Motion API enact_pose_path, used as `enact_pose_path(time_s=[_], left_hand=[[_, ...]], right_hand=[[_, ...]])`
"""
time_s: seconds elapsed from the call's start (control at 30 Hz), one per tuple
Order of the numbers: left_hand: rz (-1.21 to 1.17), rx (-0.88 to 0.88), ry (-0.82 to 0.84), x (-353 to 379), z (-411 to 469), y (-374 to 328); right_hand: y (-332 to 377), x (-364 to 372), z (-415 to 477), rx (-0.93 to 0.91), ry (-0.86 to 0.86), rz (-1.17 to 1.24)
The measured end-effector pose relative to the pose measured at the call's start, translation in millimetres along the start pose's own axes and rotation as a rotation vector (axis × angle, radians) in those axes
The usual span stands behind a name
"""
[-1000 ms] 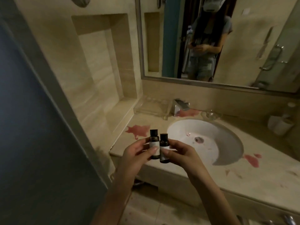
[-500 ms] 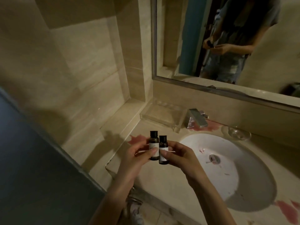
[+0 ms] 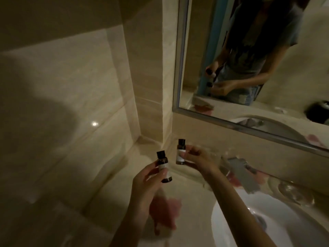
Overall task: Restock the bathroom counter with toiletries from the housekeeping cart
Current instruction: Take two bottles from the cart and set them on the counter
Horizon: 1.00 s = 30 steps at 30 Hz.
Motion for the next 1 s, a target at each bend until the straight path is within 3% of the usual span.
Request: enact_pose_path(time_s=[0.13,0.33,0.73,1.0], left_hand=[[0.022,0.014,-0.024,-4,44,3],[0.110,-0.020,-0.077,-13,81,25],[0.046,-0.085,-0.017,-1,105,36],[0.026,-0.062,0.011,2,103,36]], right_hand=[[-7,0,104,0.002,-0.072,-0.091],[-32,-8,193,-0.110,-0.368,-0.184],[-58,1,220,-0.195,-0.486,-0.423],[-63,1,227,-0.176,-0.569,-0.340]])
Point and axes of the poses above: each hand's wrist, its own z-axis towards the middle knuckle, its own x-axis out of the palm, y = z × x, the point moved 7 cm from there along z, towards the middle knuckle, and after that the axes turned 7 degrees about -z, right-handed, at the moved point
